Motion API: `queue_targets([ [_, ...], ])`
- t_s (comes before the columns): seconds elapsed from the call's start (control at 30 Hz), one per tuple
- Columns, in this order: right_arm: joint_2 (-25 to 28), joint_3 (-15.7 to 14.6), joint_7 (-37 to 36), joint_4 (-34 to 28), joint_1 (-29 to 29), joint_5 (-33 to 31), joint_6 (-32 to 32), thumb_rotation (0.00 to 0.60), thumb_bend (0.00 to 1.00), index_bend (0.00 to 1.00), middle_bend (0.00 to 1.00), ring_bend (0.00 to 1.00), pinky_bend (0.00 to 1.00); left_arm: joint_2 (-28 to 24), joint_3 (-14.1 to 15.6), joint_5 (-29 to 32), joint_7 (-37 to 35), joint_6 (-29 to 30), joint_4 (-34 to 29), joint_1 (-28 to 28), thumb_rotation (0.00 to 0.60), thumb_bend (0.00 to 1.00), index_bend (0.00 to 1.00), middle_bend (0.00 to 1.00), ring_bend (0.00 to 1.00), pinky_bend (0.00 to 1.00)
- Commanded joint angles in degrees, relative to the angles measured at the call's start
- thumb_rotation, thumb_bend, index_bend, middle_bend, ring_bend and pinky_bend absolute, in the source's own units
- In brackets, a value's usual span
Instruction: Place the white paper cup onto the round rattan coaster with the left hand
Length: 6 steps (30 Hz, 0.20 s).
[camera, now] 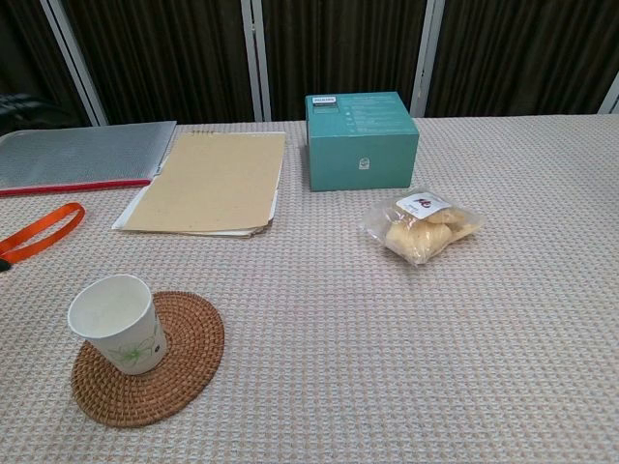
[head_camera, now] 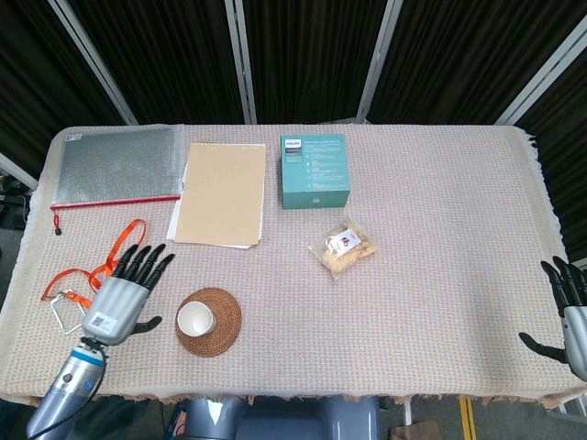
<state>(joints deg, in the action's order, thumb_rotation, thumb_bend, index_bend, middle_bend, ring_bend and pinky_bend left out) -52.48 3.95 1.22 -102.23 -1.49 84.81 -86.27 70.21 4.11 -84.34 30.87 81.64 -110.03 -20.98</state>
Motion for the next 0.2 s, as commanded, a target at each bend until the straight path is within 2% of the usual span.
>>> queue_targets([
  [0.03, 0.19, -0.30, -0.25, -0.22, 0.20, 0.62, -0.30, 0.600, 0.00, 0.00, 0.00, 0.00, 0.00, -4.09, 2.67, -4.52, -6.77, 8.50, 1.75, 6.77, 0.600, 0.00, 0.00, 0.00, 0.00, 0.01],
  [0.2, 0.45, -0.52, -0.77, -0.42, 0.45, 1.52, -0.91, 0.600, 0.00, 0.00, 0.00, 0.00, 0.00, -5.74, 4.19, -6.26, -12.34, 10.78, 5.19, 9.50, 0.600, 0.00, 0.00, 0.00, 0.00, 0.00],
])
